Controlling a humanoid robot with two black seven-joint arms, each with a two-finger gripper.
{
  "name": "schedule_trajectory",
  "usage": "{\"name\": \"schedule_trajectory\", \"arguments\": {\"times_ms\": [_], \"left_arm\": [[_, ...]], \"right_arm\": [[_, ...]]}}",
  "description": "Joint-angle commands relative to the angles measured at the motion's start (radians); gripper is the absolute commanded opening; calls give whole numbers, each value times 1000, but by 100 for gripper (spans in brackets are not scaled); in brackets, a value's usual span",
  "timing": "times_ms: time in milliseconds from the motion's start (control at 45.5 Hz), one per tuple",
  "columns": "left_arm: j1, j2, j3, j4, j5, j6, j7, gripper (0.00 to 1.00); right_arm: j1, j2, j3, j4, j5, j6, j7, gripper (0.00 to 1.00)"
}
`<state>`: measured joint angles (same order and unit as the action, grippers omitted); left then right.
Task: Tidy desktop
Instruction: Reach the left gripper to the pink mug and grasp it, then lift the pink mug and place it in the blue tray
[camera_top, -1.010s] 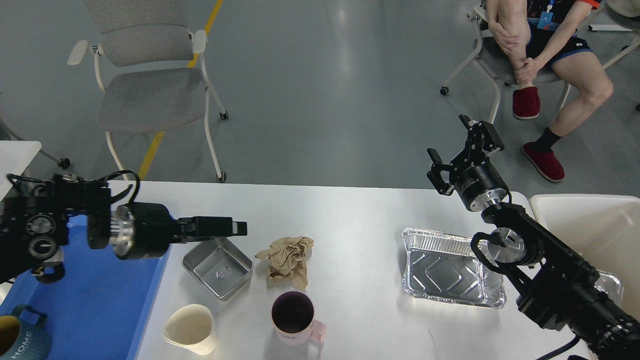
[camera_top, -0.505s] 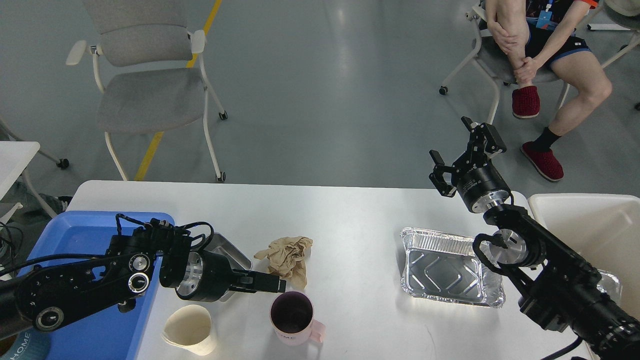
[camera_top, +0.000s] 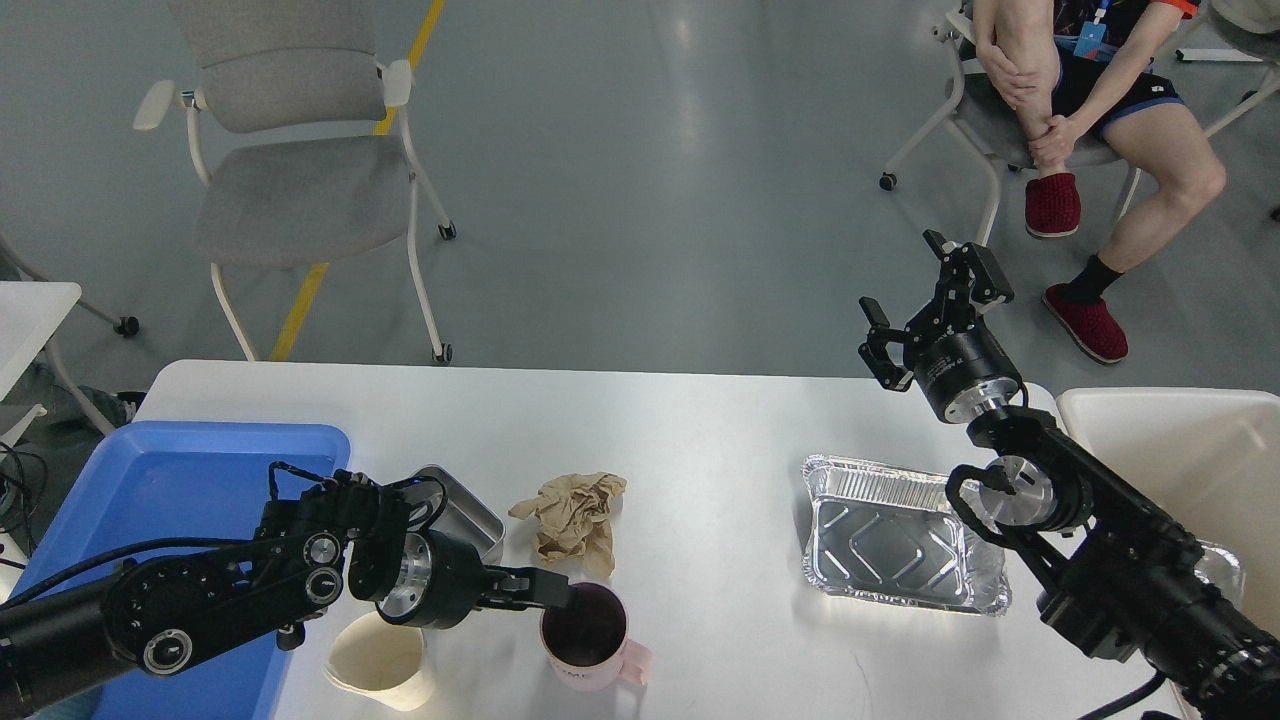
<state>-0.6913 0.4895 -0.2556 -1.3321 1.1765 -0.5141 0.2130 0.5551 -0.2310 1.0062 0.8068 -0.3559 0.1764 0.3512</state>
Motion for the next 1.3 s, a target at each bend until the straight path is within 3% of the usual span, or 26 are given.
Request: {"name": "schedule_trajectory", "arguments": {"times_ms": [0, 66, 132, 703, 944, 1273], "left_arm": [[7, -5, -1, 4, 0, -3, 34, 31], [7, -5, -4, 4, -1, -12, 60, 11], [9, -5, -5, 4, -3, -14, 69, 1], [-16, 24, -34, -31, 49, -46, 78, 0], [-181, 368, -159, -272, -44, -133, 88, 0], [-197, 833, -156, -286, -187, -185, 75, 0]], "right_arm": [[0, -1, 0, -1, 0, 0, 0, 100], [0, -1, 0, -1, 0, 0, 0, 100], [0, -1, 0, -1, 0, 0, 0, 100], [0, -2, 0, -1, 0, -2, 0, 100], [-3, -1, 0, 0, 0, -2, 0, 100], [-1, 1, 0, -3, 0, -2, 0, 100]]}}
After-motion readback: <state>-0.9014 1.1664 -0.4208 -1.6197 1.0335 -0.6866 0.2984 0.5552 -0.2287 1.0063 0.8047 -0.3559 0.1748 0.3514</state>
